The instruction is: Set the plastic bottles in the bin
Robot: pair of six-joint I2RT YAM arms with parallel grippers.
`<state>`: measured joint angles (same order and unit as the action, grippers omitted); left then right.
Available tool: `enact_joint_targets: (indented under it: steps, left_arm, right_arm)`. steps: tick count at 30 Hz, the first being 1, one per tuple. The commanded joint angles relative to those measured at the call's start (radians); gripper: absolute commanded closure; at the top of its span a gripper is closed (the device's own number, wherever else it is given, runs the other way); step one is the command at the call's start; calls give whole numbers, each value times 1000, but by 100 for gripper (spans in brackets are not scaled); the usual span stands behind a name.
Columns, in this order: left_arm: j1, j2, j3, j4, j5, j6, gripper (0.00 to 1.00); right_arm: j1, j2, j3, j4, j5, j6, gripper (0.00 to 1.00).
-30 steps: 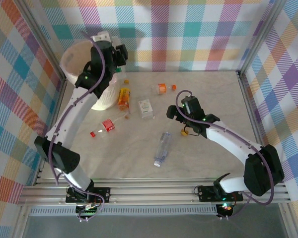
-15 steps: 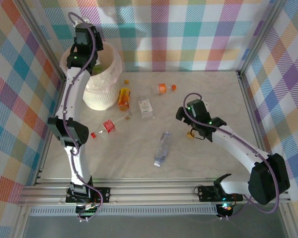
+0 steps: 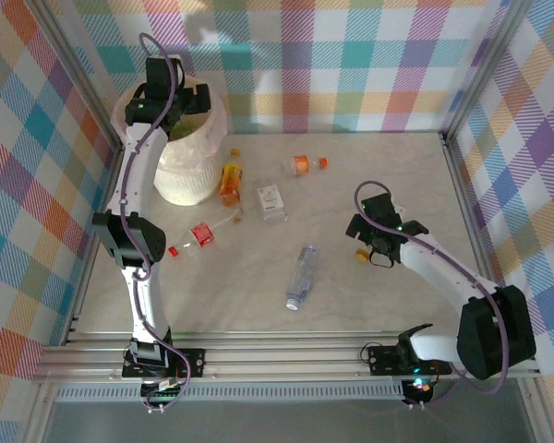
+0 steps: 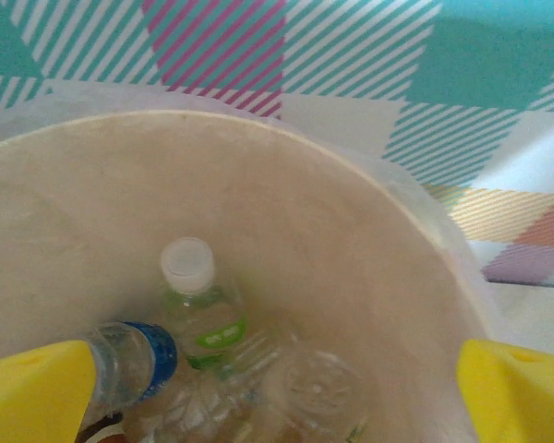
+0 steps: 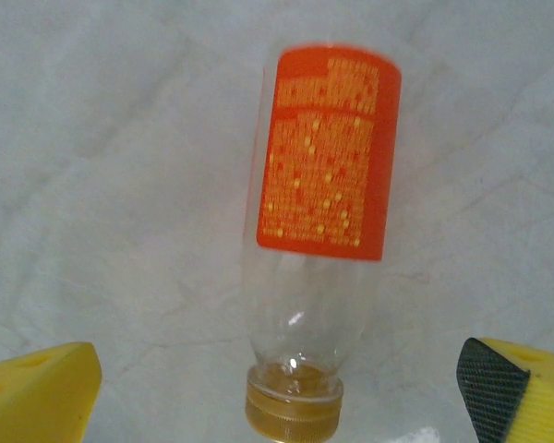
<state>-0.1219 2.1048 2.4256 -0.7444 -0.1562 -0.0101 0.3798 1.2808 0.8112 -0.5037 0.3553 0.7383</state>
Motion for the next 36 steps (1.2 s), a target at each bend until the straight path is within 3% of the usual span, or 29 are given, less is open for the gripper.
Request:
enact_joint_targets:
  steps: [1,7,16,21,25,29,36]
  left_arm:
    - [-2,-123,16,-23,113,-39,0]
    - [-21,-295,-247,171,353,-191,0]
    - [-85,-477,-553,376,425,-342,0]
    - [-186,-532,-686,457,442,-386,0]
    - [-256,-552,-775,530,446,-441,0]
    - [-311,-542,-829,564,525,-463,0]
    - [-377,-504,-892,540,481,-530,0]
  right_arm:
    - [-5,36,-34,-15,-35,15,2]
    - [-9,104,-74,56,3,77,8]
    - [-9,145,-147,175,14,91,19]
    - [-9,135,-209,259,13,58,29]
    - [-9,116,-219,270,-17,57,35]
    - [-9,109,-239,291,-9,51,41]
    - [-9,93,-244,312,-49,-7,52]
